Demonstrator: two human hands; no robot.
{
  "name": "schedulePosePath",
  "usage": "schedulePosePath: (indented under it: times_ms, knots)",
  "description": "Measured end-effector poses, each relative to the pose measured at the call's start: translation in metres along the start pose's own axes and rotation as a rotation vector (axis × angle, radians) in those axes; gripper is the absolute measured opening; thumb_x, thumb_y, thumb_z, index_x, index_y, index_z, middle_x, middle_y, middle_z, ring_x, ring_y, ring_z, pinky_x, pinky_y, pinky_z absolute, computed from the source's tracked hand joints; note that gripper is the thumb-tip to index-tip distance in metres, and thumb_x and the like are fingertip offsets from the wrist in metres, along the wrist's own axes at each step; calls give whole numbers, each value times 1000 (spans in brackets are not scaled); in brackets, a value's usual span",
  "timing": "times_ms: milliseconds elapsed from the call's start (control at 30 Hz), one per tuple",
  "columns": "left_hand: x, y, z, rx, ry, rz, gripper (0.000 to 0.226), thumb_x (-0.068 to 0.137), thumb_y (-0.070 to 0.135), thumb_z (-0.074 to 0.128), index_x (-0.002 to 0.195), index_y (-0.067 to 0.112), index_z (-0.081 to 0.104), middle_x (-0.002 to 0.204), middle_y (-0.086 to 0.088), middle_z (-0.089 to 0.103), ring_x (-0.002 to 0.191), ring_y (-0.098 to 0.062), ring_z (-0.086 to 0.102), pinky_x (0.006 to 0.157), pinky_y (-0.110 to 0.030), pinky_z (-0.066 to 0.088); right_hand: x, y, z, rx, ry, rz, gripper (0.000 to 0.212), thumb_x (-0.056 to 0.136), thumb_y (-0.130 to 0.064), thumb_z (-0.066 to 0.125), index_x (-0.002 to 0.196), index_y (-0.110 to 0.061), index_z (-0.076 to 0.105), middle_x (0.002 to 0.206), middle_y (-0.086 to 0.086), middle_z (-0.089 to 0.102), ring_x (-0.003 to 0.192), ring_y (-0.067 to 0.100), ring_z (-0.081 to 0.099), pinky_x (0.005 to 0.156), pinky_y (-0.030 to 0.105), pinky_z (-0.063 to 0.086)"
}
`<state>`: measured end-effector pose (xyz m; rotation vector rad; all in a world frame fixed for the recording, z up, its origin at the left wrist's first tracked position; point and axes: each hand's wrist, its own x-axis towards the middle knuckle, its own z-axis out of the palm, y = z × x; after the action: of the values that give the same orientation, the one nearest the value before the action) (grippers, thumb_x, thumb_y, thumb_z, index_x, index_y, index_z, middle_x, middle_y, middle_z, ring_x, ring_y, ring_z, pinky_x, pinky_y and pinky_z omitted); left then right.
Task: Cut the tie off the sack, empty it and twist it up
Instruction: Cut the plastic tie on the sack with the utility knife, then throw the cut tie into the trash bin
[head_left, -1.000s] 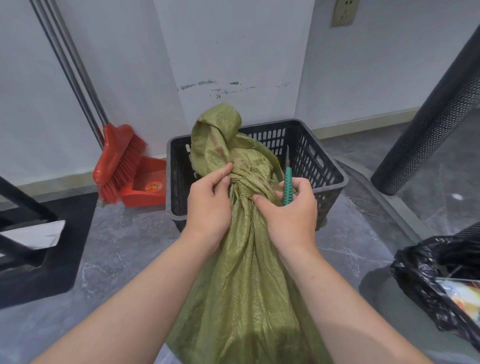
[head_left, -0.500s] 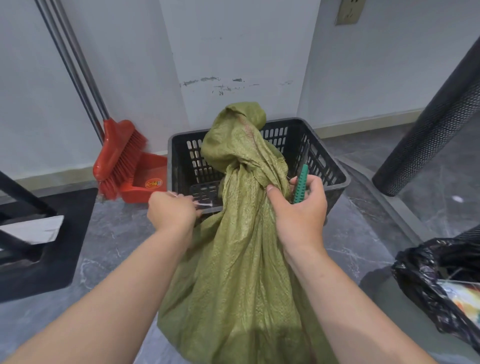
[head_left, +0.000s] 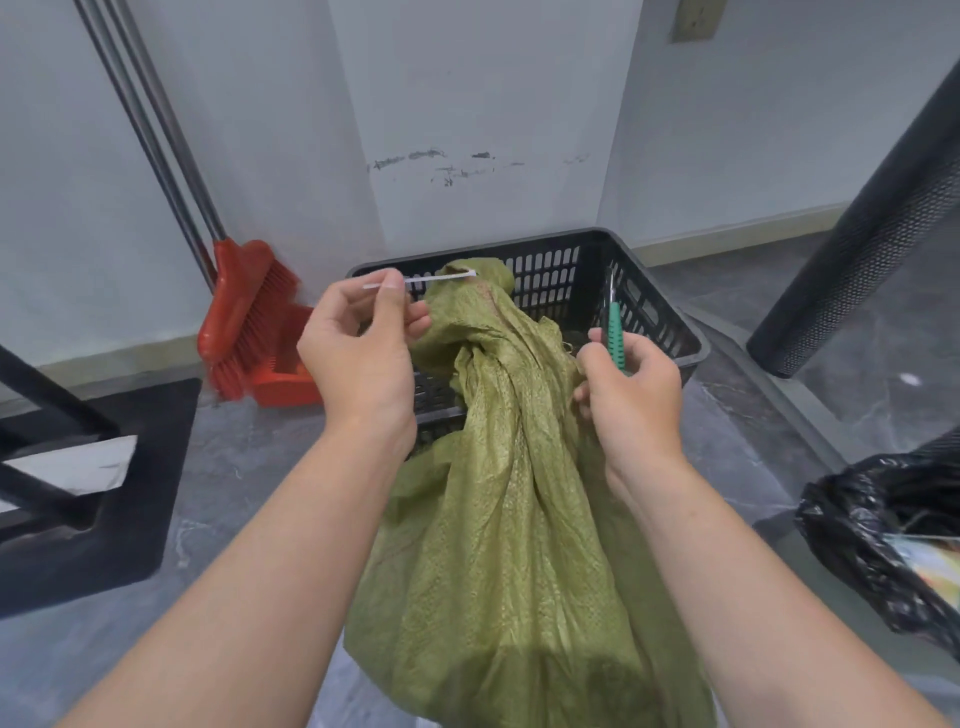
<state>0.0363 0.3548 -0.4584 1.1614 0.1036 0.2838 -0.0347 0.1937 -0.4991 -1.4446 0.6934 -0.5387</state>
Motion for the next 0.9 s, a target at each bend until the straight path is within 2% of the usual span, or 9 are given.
schedulePosePath:
  times_ms: [100, 200, 267, 333, 400, 500, 600, 767, 900]
  knots:
    - [-10, -2, 12, -92, -86, -81, 6, 99, 1, 67, 101, 1, 73, 79, -11, 75, 70, -22, 76, 69, -29, 62, -6, -16, -14, -66, -54, 72, 18, 88, -9, 61, 90, -22, 73, 68, -5, 62, 65, 13, 55, 64, 34, 43]
    - [-26, -8, 23, -155, -173, -185, 10, 96, -3, 68, 103, 2, 75, 89, -15, 81, 89, -27, 79, 81, -30, 63, -16, -33, -38, -156, -74, 90, 22, 93, -9, 62, 79, -19, 74, 70, 0, 62, 65, 14, 56, 62, 34, 46]
    - [-40, -11, 34, -178, -219, -261, 11, 93, -3, 72, 104, 0, 75, 96, -18, 81, 97, -30, 79, 86, -32, 62, -21, -46, -58, -187, -10, 92, 16, 99, -9, 60, 104, -10, 75, 78, 4, 67, 68, 14, 62, 69, 37, 57]
    - [-57, -12, 48, -182, -239, -334, 14, 93, 0, 74, 106, -4, 74, 99, -20, 80, 100, -32, 78, 89, -35, 62, -25, -60, -81, -165, 68, 131, 31, 103, -6, 55, 134, -1, 60, 90, 7, 69, 70, 14, 64, 69, 32, 58]
    - [-80, -13, 60, -164, -255, -390, 16, 96, 4, 71, 109, -5, 73, 99, -20, 80, 100, -31, 78, 89, -36, 62, -32, -70, -104, -139, 107, 163, 38, 106, -5, 50, 143, -2, 48, 98, 11, 67, 70, 16, 64, 66, 31, 55]
    - [-120, -19, 65, -32, -354, -406, 15, 100, 0, 64, 113, -3, 72, 101, -18, 80, 100, -27, 78, 87, -31, 62, -38, -68, -138, -189, 96, 185, 34, 104, -6, 51, 139, -6, 53, 96, 9, 68, 68, 16, 64, 67, 31, 55]
    - [-152, -32, 74, 69, -462, -393, 15, 101, -3, 62, 111, 2, 72, 101, -15, 79, 97, -22, 79, 85, -28, 62, -36, -47, -173, -302, 93, 136, 46, 90, -9, 71, 134, -11, 58, 106, 10, 70, 69, 13, 67, 69, 30, 55]
    - [-185, -63, 95, 200, -394, -445, 18, 100, -5, 60, 112, 1, 72, 100, -14, 78, 90, -18, 79, 80, -25, 64, -39, -10, -216, -440, 96, 25, 40, 79, -5, 72, 109, -30, 63, 105, -2, 72, 81, 20, 70, 72, 33, 55]
    - [-219, -98, 94, 310, -406, -517, 20, 100, -3, 60, 115, 3, 71, 107, -10, 77, 96, -17, 77, 85, -27, 63, -49, 30, -240, -475, 86, 36, 41, 84, -11, 70, 122, -23, 61, 111, -3, 68, 96, 18, 68, 76, 33, 53]
